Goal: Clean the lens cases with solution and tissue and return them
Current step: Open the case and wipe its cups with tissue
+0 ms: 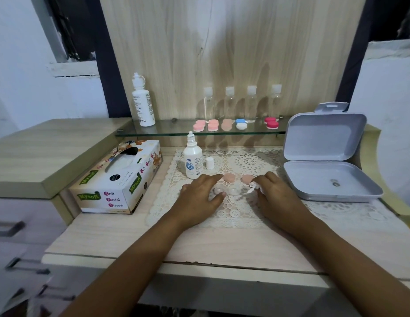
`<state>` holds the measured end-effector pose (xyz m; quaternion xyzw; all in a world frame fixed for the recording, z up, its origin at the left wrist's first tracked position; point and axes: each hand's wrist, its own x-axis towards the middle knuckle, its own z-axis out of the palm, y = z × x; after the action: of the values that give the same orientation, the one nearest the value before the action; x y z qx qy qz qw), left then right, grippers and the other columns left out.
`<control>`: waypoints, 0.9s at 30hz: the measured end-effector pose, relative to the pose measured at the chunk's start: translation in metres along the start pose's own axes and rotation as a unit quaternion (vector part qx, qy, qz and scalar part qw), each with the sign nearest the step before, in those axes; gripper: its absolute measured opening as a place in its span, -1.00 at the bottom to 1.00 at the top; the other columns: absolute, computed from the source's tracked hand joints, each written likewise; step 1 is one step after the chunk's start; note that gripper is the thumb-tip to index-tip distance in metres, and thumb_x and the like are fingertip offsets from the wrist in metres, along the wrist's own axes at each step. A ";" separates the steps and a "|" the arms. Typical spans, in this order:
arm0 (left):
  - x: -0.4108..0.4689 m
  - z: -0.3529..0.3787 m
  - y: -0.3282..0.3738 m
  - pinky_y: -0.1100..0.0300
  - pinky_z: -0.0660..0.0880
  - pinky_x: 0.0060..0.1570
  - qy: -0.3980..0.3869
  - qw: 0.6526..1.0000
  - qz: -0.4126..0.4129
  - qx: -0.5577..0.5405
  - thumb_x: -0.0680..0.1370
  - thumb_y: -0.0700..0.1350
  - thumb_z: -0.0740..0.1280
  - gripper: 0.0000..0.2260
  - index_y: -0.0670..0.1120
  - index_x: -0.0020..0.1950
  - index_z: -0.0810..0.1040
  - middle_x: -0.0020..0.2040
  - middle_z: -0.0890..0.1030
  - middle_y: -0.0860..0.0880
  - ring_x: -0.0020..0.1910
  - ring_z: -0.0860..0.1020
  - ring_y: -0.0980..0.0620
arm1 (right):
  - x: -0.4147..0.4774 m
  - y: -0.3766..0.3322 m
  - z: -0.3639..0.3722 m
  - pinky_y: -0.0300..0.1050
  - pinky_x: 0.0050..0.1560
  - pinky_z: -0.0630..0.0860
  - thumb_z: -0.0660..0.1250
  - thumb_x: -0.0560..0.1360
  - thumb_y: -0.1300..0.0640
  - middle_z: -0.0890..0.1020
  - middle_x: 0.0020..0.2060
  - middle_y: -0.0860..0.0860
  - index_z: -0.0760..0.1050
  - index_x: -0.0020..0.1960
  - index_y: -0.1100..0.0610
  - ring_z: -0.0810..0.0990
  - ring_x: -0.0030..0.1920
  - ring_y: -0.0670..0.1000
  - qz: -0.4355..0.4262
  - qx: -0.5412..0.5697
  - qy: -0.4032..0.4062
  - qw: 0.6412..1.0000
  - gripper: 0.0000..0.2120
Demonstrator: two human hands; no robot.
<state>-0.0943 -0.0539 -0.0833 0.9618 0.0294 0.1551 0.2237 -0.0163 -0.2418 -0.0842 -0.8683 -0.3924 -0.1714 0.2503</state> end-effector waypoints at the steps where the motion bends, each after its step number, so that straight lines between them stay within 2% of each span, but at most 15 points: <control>1: -0.001 -0.001 0.000 -0.01 0.25 0.33 -0.004 1.000 0.003 0.006 0.58 0.08 0.20 -0.55 0.03 0.45 0.26 0.35 0.38 0.03 0.34 0.35 0.07 | 0.000 0.000 0.000 -0.06 -0.11 0.41 0.21 0.49 0.36 0.51 0.02 0.17 0.47 0.22 0.23 0.53 -0.05 0.21 0.001 0.007 0.002 1.000 -0.69; 4: -0.003 -0.010 0.001 0.15 0.29 0.29 -0.024 1.000 0.008 0.018 0.58 0.11 0.18 -0.49 -0.01 0.49 0.19 0.39 0.33 0.00 0.35 0.32 0.06 | 0.001 -0.002 -0.002 -0.02 -0.07 0.46 0.19 0.47 0.42 0.52 0.02 0.15 0.53 0.15 0.20 0.54 -0.02 0.16 0.003 0.043 0.004 0.999 -0.68; 7: -0.005 -0.023 0.002 0.22 0.21 0.31 -0.042 0.999 -0.004 0.016 0.58 0.16 0.16 -0.44 0.00 0.52 0.12 0.47 0.25 0.03 0.42 0.23 0.09 | 0.004 -0.006 -0.009 -0.17 -0.07 0.34 0.19 0.49 0.37 0.53 0.01 0.08 0.55 0.07 0.13 0.51 0.03 0.07 0.034 0.087 0.010 0.996 -0.73; 10: -0.012 -0.037 0.002 0.24 0.14 0.33 -0.052 0.998 -0.013 0.017 0.57 0.20 0.14 -0.42 0.04 0.52 0.09 0.50 0.19 0.07 0.46 0.16 0.12 | 0.005 -0.009 -0.018 -0.24 -0.01 0.21 0.19 0.55 0.16 0.46 0.08 0.00 0.48 0.13 0.05 0.42 0.12 -0.04 0.059 0.094 -0.056 0.992 -0.81; 13: -0.028 -0.051 -0.002 0.29 0.13 0.27 -0.062 0.997 -0.015 0.033 0.56 0.21 0.14 -0.43 0.08 0.52 0.09 0.51 0.17 0.09 0.45 0.16 0.14 | 0.007 -0.016 -0.023 -0.25 -0.03 0.17 0.15 0.57 -0.03 0.42 0.08 -0.04 0.46 0.16 0.03 0.34 0.06 -0.13 0.054 0.082 -0.081 0.992 -0.76; 16: -0.051 -0.063 -0.011 0.29 0.18 0.25 -0.058 0.997 -0.031 0.051 0.55 0.23 0.13 -0.45 0.12 0.50 0.12 0.49 0.20 0.12 0.43 0.20 0.16 | 0.014 -0.032 -0.020 -0.27 -0.12 0.20 0.15 0.59 0.06 0.44 0.05 0.01 0.48 0.15 0.13 0.40 0.00 -0.07 0.045 0.099 -0.056 0.992 -0.76; 19: -0.076 -0.074 -0.020 0.27 0.18 0.27 -0.050 0.996 -0.049 0.058 0.55 0.24 0.13 -0.46 0.14 0.50 0.13 0.49 0.19 0.13 0.43 0.19 0.16 | 0.021 -0.053 -0.008 -0.29 -0.16 0.21 0.19 0.57 0.14 0.44 -0.04 -0.01 0.50 0.08 0.13 0.45 -0.02 -0.02 0.008 0.106 -0.041 0.994 -0.84; 23: -0.112 -0.091 -0.036 0.37 0.08 0.23 -0.019 0.996 -0.081 0.045 0.56 0.21 0.13 -0.48 0.12 0.49 0.15 0.49 0.19 0.14 0.44 0.16 0.18 | 0.026 -0.095 0.010 -0.33 -0.12 0.23 0.20 0.56 0.15 0.43 -0.03 -0.04 0.50 0.09 0.12 0.39 -0.04 -0.11 -0.047 0.133 -0.053 0.989 -0.84; 27: -0.145 -0.106 -0.058 0.64 -0.01 0.10 0.023 0.993 -0.105 0.050 0.57 0.15 0.17 -0.54 0.08 0.46 0.25 0.46 0.27 0.14 0.31 0.19 0.32 | 0.031 -0.143 0.032 -0.35 -0.10 0.22 0.22 0.55 0.18 0.48 0.00 0.02 0.49 0.11 0.13 0.41 -0.03 -0.08 -0.111 0.162 -0.081 0.977 -0.84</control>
<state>-0.2640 0.0245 -0.0594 0.9596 0.1429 0.1514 0.1893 -0.1031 -0.1243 -0.0523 -0.7784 -0.5278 -0.0613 0.3343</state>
